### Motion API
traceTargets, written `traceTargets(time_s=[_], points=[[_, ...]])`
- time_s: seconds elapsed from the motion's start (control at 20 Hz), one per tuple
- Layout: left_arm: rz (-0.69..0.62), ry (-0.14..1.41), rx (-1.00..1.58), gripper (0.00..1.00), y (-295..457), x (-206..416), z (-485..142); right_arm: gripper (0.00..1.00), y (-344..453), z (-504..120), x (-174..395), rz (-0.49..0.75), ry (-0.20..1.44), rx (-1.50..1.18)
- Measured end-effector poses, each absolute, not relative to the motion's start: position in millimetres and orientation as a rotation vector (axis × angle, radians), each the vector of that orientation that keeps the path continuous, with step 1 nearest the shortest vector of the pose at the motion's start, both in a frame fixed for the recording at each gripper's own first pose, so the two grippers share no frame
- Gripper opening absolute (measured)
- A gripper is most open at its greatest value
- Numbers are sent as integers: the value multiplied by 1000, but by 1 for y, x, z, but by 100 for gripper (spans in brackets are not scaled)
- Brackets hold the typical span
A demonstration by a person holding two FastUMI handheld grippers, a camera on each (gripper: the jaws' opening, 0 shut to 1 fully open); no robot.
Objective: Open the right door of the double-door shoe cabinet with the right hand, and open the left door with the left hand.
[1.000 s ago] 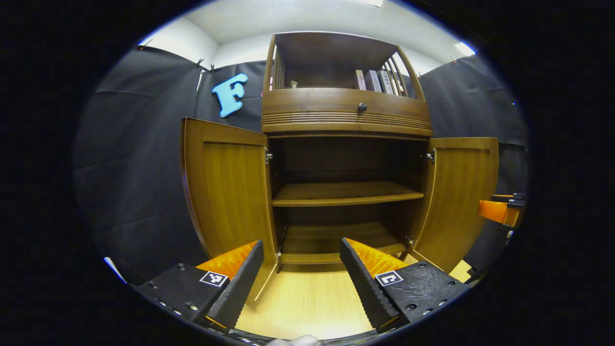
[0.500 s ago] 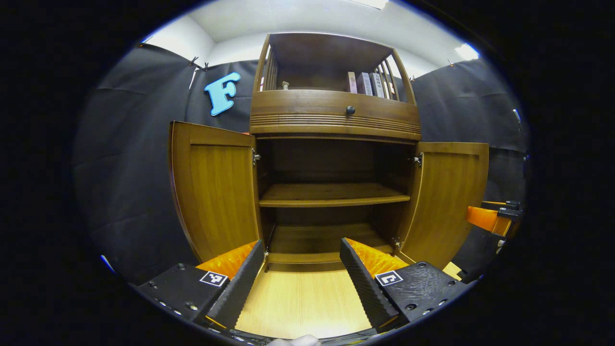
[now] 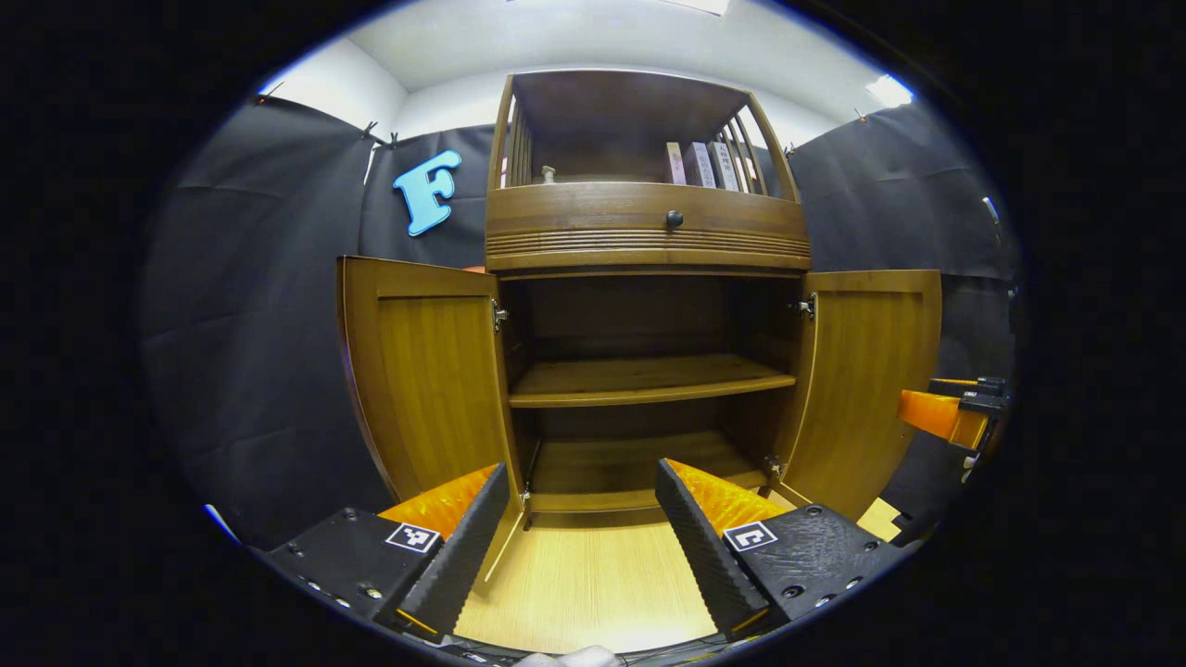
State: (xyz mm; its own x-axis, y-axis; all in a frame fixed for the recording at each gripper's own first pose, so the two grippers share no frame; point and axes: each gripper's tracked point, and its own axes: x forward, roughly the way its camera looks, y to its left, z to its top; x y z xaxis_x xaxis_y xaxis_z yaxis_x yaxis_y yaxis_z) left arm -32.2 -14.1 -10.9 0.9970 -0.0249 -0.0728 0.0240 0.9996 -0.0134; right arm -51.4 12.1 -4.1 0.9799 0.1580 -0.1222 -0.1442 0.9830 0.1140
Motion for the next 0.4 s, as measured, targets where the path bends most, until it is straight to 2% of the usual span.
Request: traceTargets(time_s=[0.05,0.1,0.15,0.4], points=[[-22,70,-12,100,-14,-31,-10,100,14,-4,-50,156,133,102],[-21,69,-12,100,-13,-31,-9,100,16,-5,-50,162,137,100],[-21,68,-11,95,-13,-30,-9,100,17,-5,-49,166,139,99],[-14,60,-9,95,-10,-24,-7,100,19,-1,-44,172,131,94]])
